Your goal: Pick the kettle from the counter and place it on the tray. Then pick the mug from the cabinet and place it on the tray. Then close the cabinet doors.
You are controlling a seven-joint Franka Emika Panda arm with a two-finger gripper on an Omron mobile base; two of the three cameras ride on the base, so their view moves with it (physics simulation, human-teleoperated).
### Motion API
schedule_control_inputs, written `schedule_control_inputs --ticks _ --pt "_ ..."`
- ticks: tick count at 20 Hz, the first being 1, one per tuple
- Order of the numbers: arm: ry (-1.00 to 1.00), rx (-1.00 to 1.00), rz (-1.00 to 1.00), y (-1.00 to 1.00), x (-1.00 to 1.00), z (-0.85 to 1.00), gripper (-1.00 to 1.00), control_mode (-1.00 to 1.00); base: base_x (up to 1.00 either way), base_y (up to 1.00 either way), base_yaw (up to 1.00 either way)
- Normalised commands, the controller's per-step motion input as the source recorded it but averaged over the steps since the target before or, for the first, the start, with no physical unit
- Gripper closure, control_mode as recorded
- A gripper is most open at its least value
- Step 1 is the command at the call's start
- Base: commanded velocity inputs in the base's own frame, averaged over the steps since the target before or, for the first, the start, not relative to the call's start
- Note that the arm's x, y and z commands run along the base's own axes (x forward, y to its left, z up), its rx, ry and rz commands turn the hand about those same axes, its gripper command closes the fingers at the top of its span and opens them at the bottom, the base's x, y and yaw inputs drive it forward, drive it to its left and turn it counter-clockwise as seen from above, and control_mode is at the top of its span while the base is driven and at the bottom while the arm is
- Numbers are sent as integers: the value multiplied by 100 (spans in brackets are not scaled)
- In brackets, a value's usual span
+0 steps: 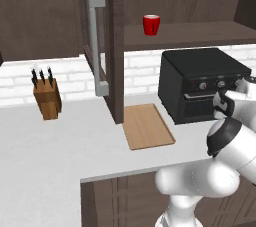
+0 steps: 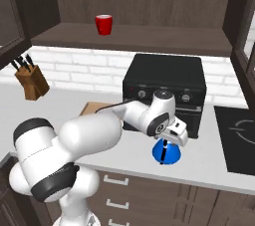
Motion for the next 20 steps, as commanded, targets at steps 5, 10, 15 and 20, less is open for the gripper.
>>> schedule_control_inputs --ticks 5,10,15,20 --pt "0 0 4 7 -2 0 100 -100 0 0 0" --pt "-10 0 6 42 -9 10 100 -100 0 0 0" --pt "-16 0 3 97 0 44 100 -100 0 0 0" --pt "-18 -6 4 100 0 31 100 -100 0 0 0"
